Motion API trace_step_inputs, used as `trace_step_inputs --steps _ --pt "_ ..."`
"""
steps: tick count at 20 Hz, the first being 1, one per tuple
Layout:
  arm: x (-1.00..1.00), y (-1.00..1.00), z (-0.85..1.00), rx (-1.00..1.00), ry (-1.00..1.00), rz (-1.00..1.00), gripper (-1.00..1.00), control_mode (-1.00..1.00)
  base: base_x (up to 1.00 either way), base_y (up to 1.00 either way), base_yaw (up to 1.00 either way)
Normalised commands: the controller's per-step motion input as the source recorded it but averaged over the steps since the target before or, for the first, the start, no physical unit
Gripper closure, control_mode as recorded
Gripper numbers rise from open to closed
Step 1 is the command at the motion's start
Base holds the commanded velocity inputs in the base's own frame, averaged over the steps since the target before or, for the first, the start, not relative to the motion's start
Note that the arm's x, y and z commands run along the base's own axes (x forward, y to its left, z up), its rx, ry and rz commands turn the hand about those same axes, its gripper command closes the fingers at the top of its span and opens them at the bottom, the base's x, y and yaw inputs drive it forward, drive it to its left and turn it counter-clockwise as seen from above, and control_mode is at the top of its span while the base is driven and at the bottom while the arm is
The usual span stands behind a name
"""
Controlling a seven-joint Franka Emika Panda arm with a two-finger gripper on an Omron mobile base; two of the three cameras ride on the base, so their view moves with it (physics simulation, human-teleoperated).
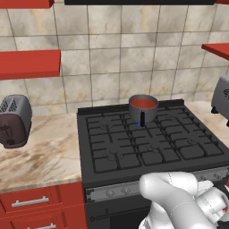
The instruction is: Wait until the marinara sauce is simmered to a deep red color and then turn off the stove.
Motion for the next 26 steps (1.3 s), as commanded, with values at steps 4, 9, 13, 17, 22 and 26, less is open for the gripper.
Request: trace_step_inputs --steps 4,9,13,17,22,26 --pt "0.00 0.00 0.00 0.00 0.00 0.00 1.00 -1.00 0.00 0.00 0.00" --pt "0.00 0.00 0.00 0.00 0.00 0.00 1.00 -1.00 0.00 0.00 0.00" --pt "0.00 0.00 0.00 0.00 0.00 0.00 1.00 -1.00 0.00 0.00 0.00" --pt "0.00 0.00 0.00 0.00 0.00 0.00 1.00 -1.00 0.00 0.00 0.00" --pt "0.00 0.00 0.00 0.00 0.00 0.00 1.00 -1.00 0.00 0.00 0.00" --pt "0.00 0.00 0.00 0.00 0.00 0.00 1.00 -1.00 0.00 0.00 0.00"
